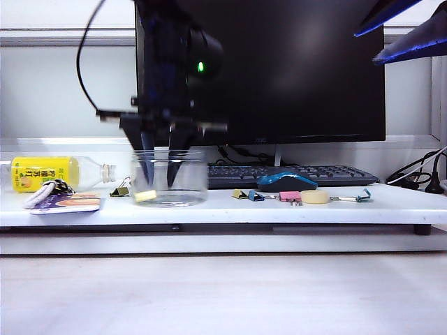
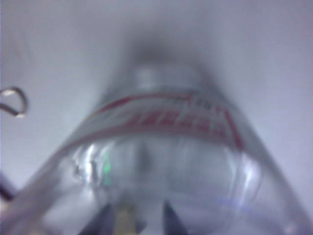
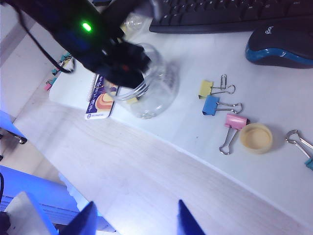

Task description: Take the clips out of the round transparent plastic box and place them on the table.

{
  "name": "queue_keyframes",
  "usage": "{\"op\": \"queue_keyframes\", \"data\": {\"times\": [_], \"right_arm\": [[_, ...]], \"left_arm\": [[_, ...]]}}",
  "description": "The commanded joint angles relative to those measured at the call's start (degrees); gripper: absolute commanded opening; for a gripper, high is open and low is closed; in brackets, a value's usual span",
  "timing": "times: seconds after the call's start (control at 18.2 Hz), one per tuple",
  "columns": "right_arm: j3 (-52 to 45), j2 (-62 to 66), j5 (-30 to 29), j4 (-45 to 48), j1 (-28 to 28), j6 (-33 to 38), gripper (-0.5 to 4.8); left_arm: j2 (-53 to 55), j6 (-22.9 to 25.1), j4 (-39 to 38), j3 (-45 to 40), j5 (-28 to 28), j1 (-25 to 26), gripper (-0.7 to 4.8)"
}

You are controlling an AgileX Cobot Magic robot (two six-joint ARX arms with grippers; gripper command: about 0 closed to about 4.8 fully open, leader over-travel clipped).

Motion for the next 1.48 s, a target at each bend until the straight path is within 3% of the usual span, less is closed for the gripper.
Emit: {"op": "queue_keyframes", "data": {"times": [0.05, 0.66, 0.99, 1.21, 1.48], "right_arm": [[0.13, -0.09, 0.09, 0.92, 0.02, -0.39, 2.12], [0.13, -0.09, 1.18, 0.96, 0.02, -0.66, 2.12], [0.13, -0.09, 1.20, 0.96, 0.02, -0.79, 2.12], [0.11, -0.09, 1.44, 0.92, 0.00, -0.83, 2.12], [0.11, 0.24, 1.57, 1.03, 0.00, -1.03, 2.12]], "left_arm": [[0.83, -1.68, -0.48, 0.09, -0.35, -0.04, 1.53], [1.07, -2.05, 1.97, 0.09, -1.22, 0.66, 1.46], [1.05, -1.09, 4.57, 0.09, -0.68, 1.40, 0.57], [1.05, 4.61, 11.23, 0.13, 9.22, 1.36, -0.06], [0.87, 1.68, 8.87, 0.31, 10.10, 1.46, -0.05]]}}
